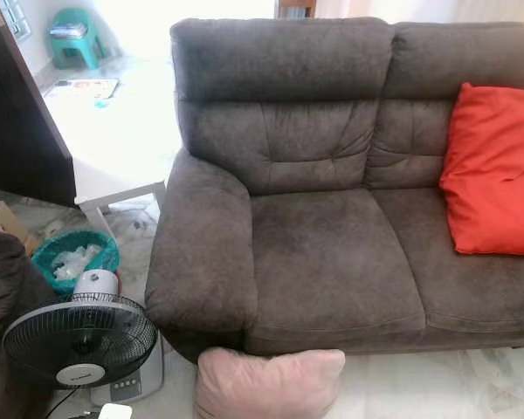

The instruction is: Move the pillow to the sofa from floor

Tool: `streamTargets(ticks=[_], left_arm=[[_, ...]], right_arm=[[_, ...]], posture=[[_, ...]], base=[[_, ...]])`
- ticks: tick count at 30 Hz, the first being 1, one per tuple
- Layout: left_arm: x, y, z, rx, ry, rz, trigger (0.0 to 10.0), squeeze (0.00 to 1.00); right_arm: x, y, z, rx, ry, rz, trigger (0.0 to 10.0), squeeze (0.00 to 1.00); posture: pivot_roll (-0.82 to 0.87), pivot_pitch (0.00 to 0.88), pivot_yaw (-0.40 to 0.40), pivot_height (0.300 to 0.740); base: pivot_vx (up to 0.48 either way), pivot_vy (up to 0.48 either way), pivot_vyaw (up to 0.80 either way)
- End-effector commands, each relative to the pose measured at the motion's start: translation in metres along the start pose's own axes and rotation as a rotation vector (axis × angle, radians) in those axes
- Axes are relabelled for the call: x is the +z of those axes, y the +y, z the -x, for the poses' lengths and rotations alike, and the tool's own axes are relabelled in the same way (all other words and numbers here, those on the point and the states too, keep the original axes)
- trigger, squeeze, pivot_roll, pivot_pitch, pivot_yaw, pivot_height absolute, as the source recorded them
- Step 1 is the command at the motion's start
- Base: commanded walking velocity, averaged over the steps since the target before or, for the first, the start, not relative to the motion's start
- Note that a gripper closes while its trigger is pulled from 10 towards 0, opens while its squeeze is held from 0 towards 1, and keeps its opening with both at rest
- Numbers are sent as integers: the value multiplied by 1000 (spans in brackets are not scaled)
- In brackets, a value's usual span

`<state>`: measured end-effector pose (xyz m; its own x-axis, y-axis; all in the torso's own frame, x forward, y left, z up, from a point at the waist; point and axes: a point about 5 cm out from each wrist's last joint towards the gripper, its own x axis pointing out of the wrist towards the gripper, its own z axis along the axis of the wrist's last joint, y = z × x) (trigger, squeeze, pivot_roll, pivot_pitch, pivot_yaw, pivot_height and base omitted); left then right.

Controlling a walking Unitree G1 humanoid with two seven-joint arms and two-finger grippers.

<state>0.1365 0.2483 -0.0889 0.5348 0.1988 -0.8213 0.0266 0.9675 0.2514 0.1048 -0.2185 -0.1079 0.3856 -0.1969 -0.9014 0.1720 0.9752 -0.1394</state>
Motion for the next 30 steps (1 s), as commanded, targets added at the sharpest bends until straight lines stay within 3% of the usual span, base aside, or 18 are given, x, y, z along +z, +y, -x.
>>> streamTargets(ticks=[1,6,8,30], left_arm=[[-4,-2,1,-5,11,1,10000,0],[-5,-2,1,-4,17,20,10000,0],[-5,-2,1,-4,15,35,10000,0],[-2,-4,1,-16,-23,37,10000,0]], right_arm=[[-1,-1,0,0,1,-2,10000,0],[-1,-1,0,6,-5,6,10000,0],[-2,-2,0,0,-3,-26,10000,0],[-1,-4,1,-2,-17,-23,10000,0]], posture=[[73,31,-26,740],[76,32,-29,740],[78,34,-32,740],[74,39,-39,740]], base=[[0,0,0],[0,0,595],[0,0,0],[0,0,0]])
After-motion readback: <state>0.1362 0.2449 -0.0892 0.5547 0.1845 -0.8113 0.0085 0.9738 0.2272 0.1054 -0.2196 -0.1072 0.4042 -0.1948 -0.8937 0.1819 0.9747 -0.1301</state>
